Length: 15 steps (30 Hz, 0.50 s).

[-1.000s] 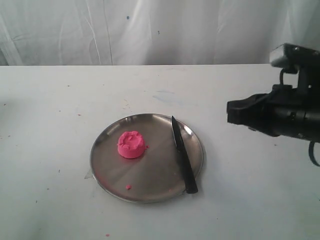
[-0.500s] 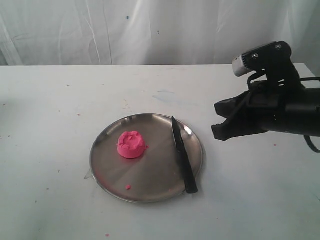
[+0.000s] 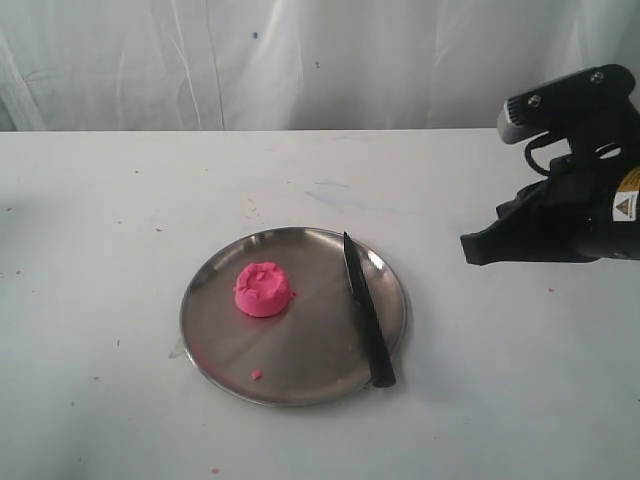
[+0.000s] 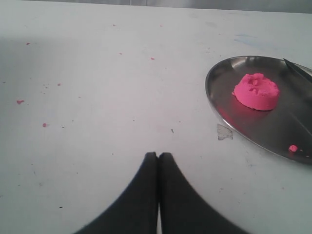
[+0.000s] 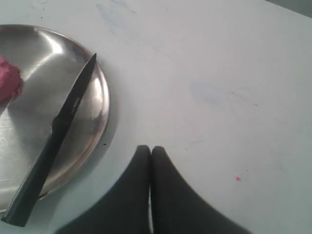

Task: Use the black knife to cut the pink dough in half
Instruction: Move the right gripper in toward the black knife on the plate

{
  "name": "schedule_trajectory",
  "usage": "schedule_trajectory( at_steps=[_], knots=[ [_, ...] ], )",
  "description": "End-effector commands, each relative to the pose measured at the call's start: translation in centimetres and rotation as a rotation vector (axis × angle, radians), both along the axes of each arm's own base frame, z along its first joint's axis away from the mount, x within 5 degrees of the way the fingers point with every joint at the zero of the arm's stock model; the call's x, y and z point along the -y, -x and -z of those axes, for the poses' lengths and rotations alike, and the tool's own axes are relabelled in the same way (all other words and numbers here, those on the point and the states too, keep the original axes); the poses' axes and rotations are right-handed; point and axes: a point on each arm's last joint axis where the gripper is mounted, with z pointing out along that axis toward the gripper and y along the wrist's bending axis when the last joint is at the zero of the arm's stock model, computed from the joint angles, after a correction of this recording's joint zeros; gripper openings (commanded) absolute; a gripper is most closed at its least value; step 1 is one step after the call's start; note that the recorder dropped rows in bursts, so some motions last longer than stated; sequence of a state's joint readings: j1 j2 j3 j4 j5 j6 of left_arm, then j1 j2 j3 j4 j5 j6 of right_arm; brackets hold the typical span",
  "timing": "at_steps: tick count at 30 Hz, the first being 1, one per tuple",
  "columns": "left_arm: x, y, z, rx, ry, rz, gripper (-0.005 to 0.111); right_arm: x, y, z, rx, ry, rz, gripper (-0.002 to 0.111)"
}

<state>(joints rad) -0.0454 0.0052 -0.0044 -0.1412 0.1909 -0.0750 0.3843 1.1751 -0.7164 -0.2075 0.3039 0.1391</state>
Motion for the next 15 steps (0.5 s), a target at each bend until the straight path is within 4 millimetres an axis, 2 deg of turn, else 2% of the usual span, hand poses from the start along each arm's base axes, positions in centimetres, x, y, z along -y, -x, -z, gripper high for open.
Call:
schedule_trajectory(
  at_steps=[1, 5, 9, 10, 12, 13, 15],
  knots=[
    [0.0, 0.0, 0.1, 0.004, 0.007, -0.006, 0.000, 0.0, -0.2, -0.6, -0.020, 0.009, -0.043, 0.000],
    [0.0, 0.0, 0.1, 0.004, 0.007, -0.006, 0.000, 0.2, -1.0, -0.1, -0.123, -0.031, -0.069, 0.000],
    [0.0, 0.0, 0.1, 0.004, 0.007, -0.006, 0.000, -1.1, -2.8, 3.0, -0.331, -0.239, -0.226, 0.002],
    [0.0, 0.0, 0.1, 0.004, 0.007, -0.006, 0.000, -1.4, -3.1, 3.8, -0.359, -0.250, -0.254, 0.005],
    [0.0, 0.0, 0.1, 0.004, 0.007, -0.006, 0.000, -1.8, -3.8, 5.4, -0.408, -0.267, -0.262, 0.017],
    [0.0, 0.0, 0.1, 0.004, 0.007, -0.006, 0.000, -1.6, -4.4, 6.5, -0.434, -0.260, -0.240, 0.028],
    [0.0, 0.0, 0.1, 0.004, 0.007, -0.006, 0.000, -1.7, -4.9, 8.0, -0.480, -0.286, -0.234, 0.038]
  ],
)
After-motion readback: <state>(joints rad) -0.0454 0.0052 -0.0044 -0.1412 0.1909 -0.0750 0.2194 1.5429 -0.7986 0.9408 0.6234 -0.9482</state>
